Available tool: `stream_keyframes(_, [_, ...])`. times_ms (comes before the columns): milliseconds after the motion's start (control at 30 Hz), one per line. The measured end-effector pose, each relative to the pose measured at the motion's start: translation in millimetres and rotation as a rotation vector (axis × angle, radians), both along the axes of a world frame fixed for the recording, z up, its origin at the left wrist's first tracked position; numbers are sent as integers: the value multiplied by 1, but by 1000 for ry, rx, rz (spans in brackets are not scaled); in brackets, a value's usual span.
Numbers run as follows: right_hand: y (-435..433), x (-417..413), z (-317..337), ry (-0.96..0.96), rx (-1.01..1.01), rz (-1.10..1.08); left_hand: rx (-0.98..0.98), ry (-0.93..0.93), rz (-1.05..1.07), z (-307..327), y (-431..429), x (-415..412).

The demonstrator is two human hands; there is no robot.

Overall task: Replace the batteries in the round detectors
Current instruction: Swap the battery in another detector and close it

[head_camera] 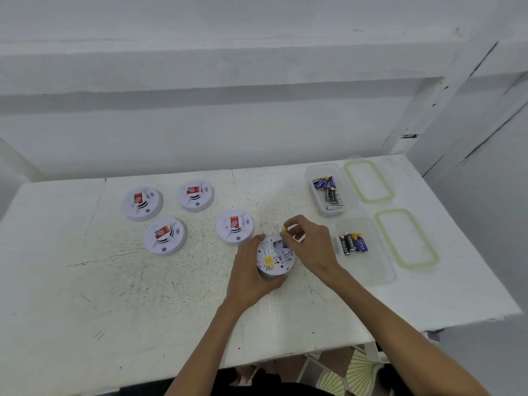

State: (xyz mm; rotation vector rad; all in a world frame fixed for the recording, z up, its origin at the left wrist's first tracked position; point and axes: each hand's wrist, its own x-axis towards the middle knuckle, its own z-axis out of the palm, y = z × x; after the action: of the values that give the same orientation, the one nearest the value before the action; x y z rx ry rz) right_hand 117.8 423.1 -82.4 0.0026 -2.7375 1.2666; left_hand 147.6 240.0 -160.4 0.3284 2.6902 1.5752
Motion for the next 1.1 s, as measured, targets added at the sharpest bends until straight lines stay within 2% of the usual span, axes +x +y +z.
stream_keyframes(333, [3, -2, -14, 36, 192, 206, 23, 23, 1, 10, 3, 1])
stream_keyframes(733, [3, 18, -24, 146, 446, 311, -8, -23, 34, 8, 3, 4])
stream_keyframes(867, [19, 8, 11, 52, 316, 222, -10, -36, 20, 5, 1, 0])
stream_keyframes(1000, [49, -50, 41, 87, 205, -74, -77, 18, -3, 5, 2, -1])
stream_keyframes(1100, [75, -91, 39, 13, 180, -221, -135, 44, -18, 7, 4, 0])
